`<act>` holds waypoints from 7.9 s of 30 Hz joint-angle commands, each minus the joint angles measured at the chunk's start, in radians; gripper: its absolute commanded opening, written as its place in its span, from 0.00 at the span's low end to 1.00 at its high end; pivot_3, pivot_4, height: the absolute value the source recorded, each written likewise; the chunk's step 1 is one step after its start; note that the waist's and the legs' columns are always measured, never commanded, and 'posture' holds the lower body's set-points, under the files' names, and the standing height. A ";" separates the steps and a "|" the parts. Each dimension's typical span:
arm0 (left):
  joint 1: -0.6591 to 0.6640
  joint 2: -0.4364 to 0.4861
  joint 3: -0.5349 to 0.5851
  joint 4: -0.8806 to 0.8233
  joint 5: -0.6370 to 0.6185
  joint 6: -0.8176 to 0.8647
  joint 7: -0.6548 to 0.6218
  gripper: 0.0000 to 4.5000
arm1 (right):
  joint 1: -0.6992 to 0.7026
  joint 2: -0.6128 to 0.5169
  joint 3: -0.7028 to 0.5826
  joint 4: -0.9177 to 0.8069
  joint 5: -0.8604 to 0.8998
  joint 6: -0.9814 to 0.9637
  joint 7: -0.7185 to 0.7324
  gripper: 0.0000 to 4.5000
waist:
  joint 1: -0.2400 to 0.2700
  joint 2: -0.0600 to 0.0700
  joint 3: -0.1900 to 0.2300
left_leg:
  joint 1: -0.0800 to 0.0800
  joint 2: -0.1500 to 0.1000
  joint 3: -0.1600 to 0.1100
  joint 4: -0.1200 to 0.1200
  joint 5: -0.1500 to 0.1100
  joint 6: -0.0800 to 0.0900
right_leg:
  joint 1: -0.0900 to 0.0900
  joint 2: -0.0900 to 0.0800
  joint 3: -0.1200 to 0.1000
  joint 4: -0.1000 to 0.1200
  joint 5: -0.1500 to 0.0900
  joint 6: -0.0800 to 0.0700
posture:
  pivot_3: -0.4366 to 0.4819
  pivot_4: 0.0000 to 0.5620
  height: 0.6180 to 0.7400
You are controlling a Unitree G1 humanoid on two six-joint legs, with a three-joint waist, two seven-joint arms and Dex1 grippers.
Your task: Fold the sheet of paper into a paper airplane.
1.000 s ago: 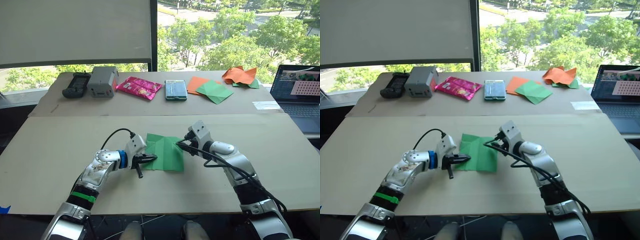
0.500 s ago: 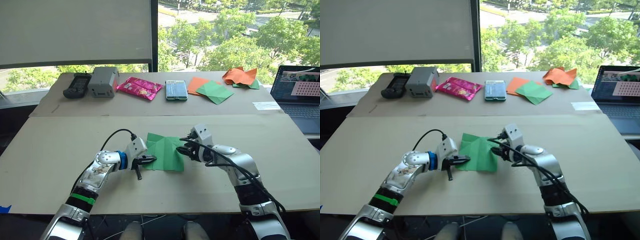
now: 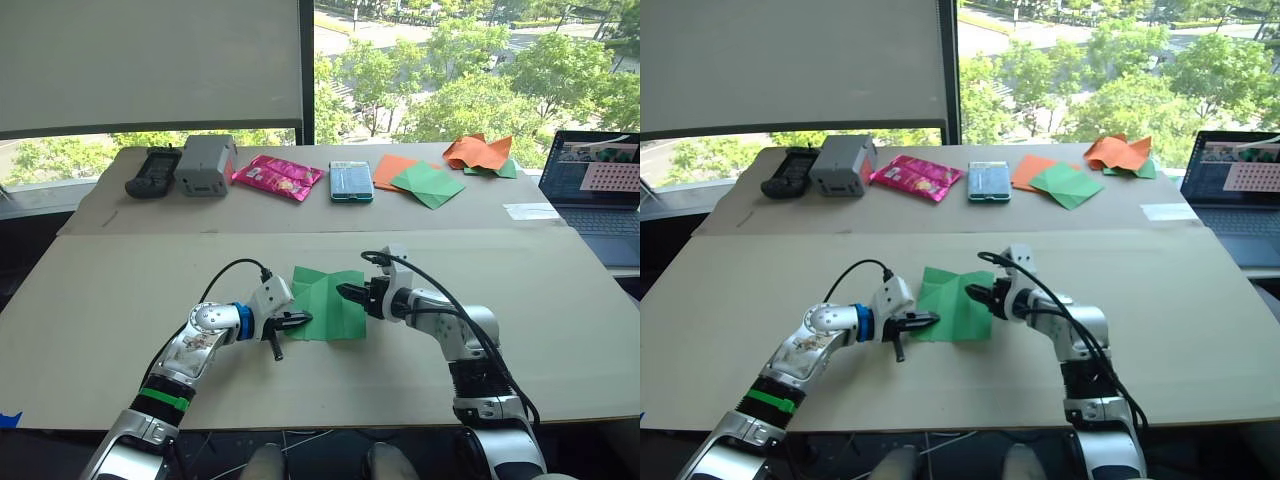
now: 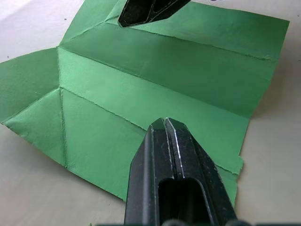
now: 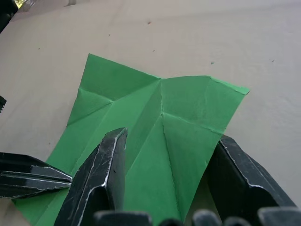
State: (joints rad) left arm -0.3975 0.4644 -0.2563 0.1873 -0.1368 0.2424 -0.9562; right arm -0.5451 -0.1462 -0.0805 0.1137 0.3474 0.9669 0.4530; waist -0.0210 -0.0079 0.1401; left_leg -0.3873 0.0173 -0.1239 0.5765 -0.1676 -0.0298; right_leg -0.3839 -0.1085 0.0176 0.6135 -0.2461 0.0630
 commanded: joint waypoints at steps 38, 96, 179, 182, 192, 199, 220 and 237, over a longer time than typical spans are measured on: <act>0.080 0.037 0.152 -0.303 -0.193 0.292 0.018 0.00 | 0.136 -0.295 0.519 -0.273 -0.506 -0.684 0.101 0.00 | -0.016 -0.003 0.001 | -0.002 0.000 0.000 0.000 0.000 0.000 | -0.001 0.000 0.000 -0.001 0.000 0.000 | 0.48 0.27 0.72; -0.210 -0.148 -0.082 0.376 0.145 -0.102 -0.006 0.00 | 0.198 -0.168 0.372 -0.523 -0.417 -0.272 0.264 0.47 | 0.008 -0.008 -0.003 | 0.002 0.000 0.000 0.000 0.003 -0.003 | 0.007 0.000 -0.001 -0.002 -0.001 0.000 | 0.48 0.27 0.72; -0.174 -0.128 -0.093 0.379 0.196 -0.216 0.022 0.00 | 0.488 -0.327 0.349 -0.592 -0.334 -0.094 0.051 0.00 | 0.010 -0.007 -0.014 | 0.004 0.000 0.000 0.000 -0.004 -0.014 | 0.011 -0.006 -0.008 -0.007 -0.007 0.000 | 0.48 0.27 0.72; -0.177 -0.129 -0.093 0.384 0.197 -0.219 0.023 0.00 | 0.459 -0.326 0.280 -0.627 -0.285 -0.120 0.070 0.00 | 0.010 -0.006 -0.013 | 0.003 0.000 0.000 0.000 -0.004 -0.014 | 0.011 -0.006 -0.008 -0.008 -0.007 0.000 | 0.48 0.27 0.72; -0.187 -0.126 -0.086 0.389 0.195 -0.222 0.029 0.00 | 0.349 -0.279 0.283 -0.656 -0.201 -0.202 0.102 0.00 | 0.007 -0.007 -0.011 | 0.000 0.000 0.000 0.000 -0.004 -0.014 | 0.009 -0.006 -0.008 -0.006 -0.007 0.001 | 0.48 0.27 0.72; -0.182 -0.121 -0.084 0.384 0.197 -0.221 0.037 0.00 | 0.299 -0.242 0.414 -0.494 -0.268 -0.232 0.076 0.00 | 0.008 -0.007 -0.011 | -0.002 -0.001 0.000 0.000 -0.003 -0.014 | 0.002 -0.006 -0.007 -0.005 -0.007 0.001 | 0.48 0.27 0.72; 0.086 -0.023 0.382 -0.229 -0.299 0.487 0.131 0.56 | 0.266 -0.221 0.506 -0.379 -0.313 -0.184 0.067 0.00 | -0.012 -0.009 -0.009 | -0.001 0.000 -0.001 -0.002 -0.003 -0.013 | -0.001 -0.004 -0.006 -0.002 -0.006 0.000 | 0.48 0.27 0.72; 0.131 -0.136 0.368 -0.190 -0.375 0.599 0.297 0.56 | 0.255 -0.207 0.511 -0.367 -0.325 -0.192 0.064 0.00 | 0.005 -0.010 -0.008 | -0.001 0.000 -0.001 -0.002 -0.003 -0.014 | -0.002 -0.004 -0.006 -0.003 -0.006 -0.001 | 0.48 0.27 0.72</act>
State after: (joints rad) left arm -0.2607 0.3363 0.1296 -0.0186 -0.5165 0.8512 -0.6730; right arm -0.3102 -0.3444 0.4079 -0.2703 0.0348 0.7565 0.5182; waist -0.0162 -0.0183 0.1316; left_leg -0.3885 0.0170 -0.1246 0.5741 -0.1711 -0.0434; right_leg -0.3858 -0.1128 0.0114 0.6108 -0.2525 0.0624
